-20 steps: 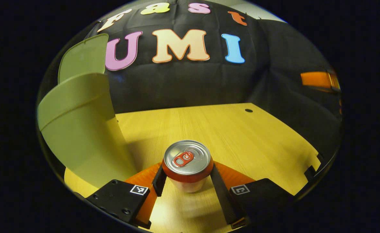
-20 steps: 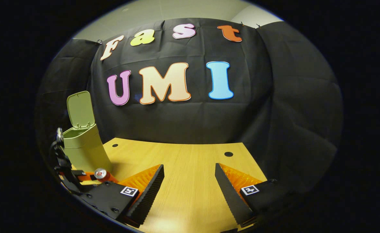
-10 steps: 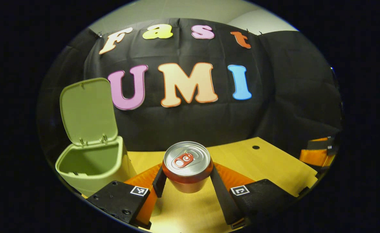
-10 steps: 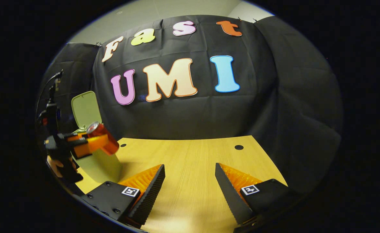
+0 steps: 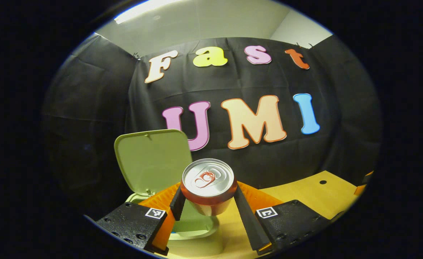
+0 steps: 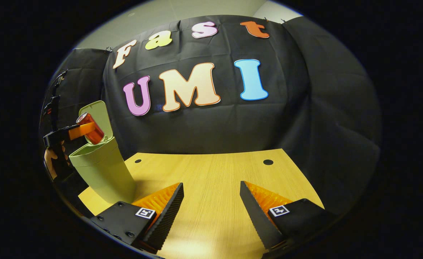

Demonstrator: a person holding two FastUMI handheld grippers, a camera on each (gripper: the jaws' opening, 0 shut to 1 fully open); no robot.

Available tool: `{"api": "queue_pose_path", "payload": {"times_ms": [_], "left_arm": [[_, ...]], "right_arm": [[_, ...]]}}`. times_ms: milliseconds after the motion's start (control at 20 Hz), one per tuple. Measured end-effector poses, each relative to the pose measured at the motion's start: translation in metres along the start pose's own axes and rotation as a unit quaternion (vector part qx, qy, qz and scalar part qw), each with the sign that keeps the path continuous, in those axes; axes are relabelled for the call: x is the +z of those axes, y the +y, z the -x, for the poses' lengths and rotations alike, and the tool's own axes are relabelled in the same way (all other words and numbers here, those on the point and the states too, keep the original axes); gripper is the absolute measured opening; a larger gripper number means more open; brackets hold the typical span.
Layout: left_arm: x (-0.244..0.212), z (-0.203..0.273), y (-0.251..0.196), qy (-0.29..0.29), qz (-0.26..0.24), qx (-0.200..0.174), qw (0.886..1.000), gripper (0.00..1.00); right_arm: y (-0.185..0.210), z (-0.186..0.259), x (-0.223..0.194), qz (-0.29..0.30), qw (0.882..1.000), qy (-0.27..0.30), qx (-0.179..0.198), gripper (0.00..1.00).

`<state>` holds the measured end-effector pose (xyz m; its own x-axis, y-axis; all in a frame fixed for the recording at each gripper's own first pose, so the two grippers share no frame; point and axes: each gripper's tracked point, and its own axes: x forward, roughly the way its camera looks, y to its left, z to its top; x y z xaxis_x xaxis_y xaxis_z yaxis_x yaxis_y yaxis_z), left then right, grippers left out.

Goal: Press the lid of the desktop garbage bin to open it, pick up the crumpled paper on the desktop and throw it into the bin, then pick up the pop can on the desktop and drop it into the bin, and finally close the garbage bin lid.

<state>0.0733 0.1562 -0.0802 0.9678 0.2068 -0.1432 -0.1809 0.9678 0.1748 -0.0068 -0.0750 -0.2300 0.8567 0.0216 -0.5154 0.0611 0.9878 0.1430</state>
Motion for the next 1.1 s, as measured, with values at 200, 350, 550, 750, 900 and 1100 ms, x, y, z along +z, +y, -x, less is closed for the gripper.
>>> {"api": "queue_pose_path", "payload": {"times_ms": [200,350,550,750,900,1100], "left_arm": [[-0.028,0.003,0.042,0.026,0.002,0.042,0.999,0.76],[-0.04,0.004,0.063,0.038,0.002,0.058,0.998,0.76],[-0.015,-0.002,0.082,0.015,-0.007,0.066,0.998,0.92],[0.036,-0.019,0.094,-0.025,-0.004,0.057,0.998,0.91],[0.08,-0.038,0.108,-0.057,0.006,0.055,0.997,0.91],[0.12,-0.072,0.131,-0.075,0.022,0.057,0.995,0.91]], "right_arm": [[0.014,-0.003,-0.001,-0.003,1.0,0.003,0.008,0.96],[0.025,-0.004,0.001,0.003,1.0,0.001,0.01,0.99],[0.038,-0.003,0.003,0.001,1.0,-0.004,0.008,0.99],[0.044,0.003,0.003,-0.001,1.0,-0.012,-0.009,0.99],[0.047,0.009,-0.001,0.005,1.0,-0.016,-0.025,0.98],[0.046,0.018,-0.007,0.001,0.999,-0.021,-0.047,0.99]]}}
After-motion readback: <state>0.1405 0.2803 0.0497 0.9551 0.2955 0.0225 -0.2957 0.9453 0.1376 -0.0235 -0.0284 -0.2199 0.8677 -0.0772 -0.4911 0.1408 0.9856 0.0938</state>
